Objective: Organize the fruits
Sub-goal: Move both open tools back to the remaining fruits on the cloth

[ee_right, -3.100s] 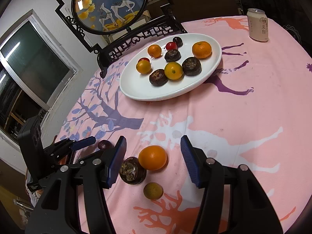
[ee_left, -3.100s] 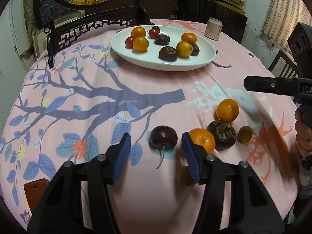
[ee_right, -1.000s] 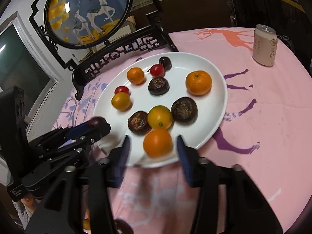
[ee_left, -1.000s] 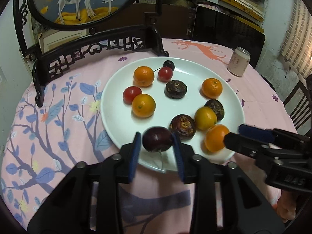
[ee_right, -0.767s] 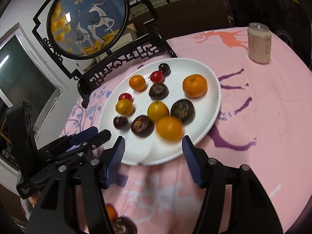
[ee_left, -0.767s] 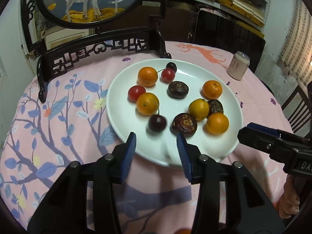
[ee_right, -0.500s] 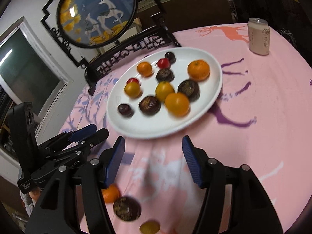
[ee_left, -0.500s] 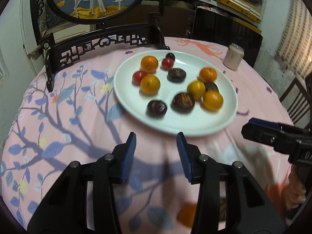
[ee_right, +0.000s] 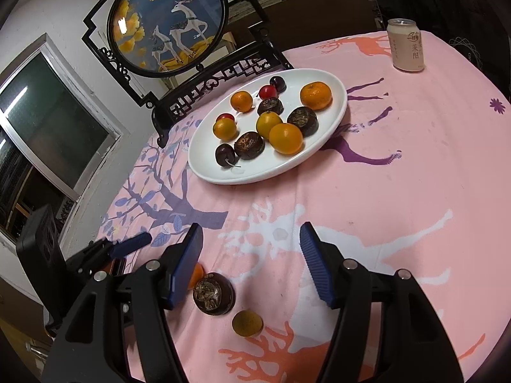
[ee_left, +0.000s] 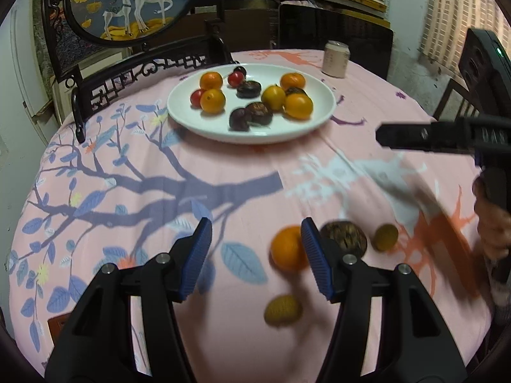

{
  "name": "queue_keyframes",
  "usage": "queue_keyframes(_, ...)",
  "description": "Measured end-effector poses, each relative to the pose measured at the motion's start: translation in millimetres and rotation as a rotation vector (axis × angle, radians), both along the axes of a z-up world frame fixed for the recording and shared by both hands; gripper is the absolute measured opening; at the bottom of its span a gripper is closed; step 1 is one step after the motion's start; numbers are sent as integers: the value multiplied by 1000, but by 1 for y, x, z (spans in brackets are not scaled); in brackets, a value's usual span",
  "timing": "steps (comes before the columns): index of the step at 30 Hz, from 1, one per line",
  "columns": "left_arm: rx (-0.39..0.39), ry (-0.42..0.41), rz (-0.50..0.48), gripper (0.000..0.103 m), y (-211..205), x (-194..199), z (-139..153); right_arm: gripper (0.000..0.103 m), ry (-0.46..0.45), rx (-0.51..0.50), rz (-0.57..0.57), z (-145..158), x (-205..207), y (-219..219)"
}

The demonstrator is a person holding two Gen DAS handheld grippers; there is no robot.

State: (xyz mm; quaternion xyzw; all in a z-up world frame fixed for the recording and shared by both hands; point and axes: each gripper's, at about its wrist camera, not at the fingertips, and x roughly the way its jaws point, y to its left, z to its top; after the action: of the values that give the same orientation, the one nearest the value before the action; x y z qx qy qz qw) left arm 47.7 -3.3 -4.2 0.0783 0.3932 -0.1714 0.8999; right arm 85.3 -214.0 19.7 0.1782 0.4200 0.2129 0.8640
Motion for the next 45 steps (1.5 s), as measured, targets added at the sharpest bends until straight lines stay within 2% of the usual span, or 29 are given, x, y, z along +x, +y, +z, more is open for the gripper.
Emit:
queue_keyframes(4, 20, 5, -27, 60, -6, -3, -5, 65, 3, -6, 2, -1, 0, 1)
queue_keyframes(6, 25, 7, -32, 66, -8, -3, -6, 65, 4, -7, 3, -2, 0, 1)
queue_keyframes(8, 27, 14, -32, 69, -8, -2, -7, 65, 4, -9, 3, -2, 0, 1)
queue_keyframes(12, 34, 13, -58, 69, -13, -5, -8, 65, 5, -17, 7, -3, 1, 3)
queue_keyframes(17, 86, 25, -85, 69, -22, -7, -17, 65, 5, -19, 7, -4, 1, 3)
queue_keyframes(19, 79, 31, -81, 69, -21, -6, -17, 65, 4, -15, 7, -4, 0, 3)
queue_keyframes(22, 72, 56, -65, 65, -20, -2, -21, 65, 5, -17, 10, -4, 0, 4)
queue_keyframes(27, 76, 69, -103, 47, -26, -3, -25, 65, 4, -25, 17, -4, -1, 6)
queue_keyframes(33, 79, 86, -104, 45, -28, 0, -30, 65, 8, -36, 27, -7, -1, 10)
queue_keyframes(45, 104, 49, -81, 46, -31, 1, -29, 64, 15, -56, 39, -10, -1, 16)
